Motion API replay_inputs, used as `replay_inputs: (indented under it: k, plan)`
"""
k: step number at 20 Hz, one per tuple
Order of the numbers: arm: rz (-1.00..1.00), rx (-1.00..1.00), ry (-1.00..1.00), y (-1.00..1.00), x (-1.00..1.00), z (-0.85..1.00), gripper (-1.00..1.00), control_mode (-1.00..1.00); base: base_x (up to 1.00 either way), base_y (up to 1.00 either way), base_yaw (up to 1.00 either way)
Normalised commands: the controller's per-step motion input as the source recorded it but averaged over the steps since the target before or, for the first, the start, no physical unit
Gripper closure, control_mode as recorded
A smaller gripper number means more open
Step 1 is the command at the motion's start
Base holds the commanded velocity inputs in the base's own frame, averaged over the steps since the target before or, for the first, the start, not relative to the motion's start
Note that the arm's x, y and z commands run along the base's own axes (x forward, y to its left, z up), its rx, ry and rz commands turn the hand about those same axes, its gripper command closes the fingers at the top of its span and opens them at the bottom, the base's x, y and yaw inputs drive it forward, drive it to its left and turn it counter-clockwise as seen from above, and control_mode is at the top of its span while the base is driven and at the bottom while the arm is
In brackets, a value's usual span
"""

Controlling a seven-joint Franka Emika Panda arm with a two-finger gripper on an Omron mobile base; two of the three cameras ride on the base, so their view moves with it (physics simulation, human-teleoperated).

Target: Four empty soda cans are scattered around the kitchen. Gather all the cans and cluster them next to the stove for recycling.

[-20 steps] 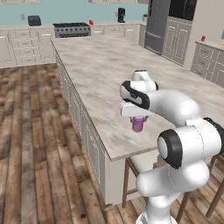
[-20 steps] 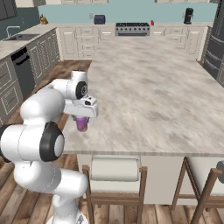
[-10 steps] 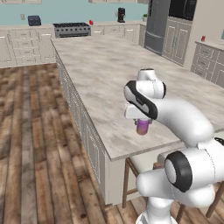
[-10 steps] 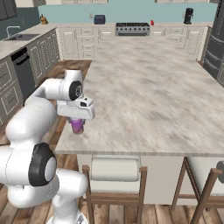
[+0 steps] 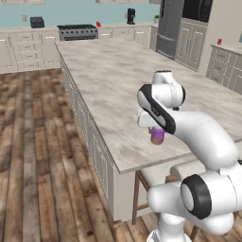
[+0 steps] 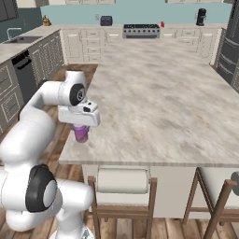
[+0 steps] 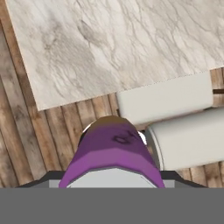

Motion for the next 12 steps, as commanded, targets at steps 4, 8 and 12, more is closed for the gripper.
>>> replay_inputs:
  k: [4, 8, 12]
  plan:
    - [0.00, 0.00, 0.00, 0.00, -0.14, 0.17, 1.00, -1.00, 0.00, 0.00, 0.00]
    - [0.00, 0.00, 0.00, 0.00, -0.25, 0.15, 1.00, -1.00, 0.00, 0.00, 0.00]
    - [0.00, 0.00, -0.02, 0.00, -0.49, 0.08, 1.00, -1.00, 0.00, 0.00, 0.00]
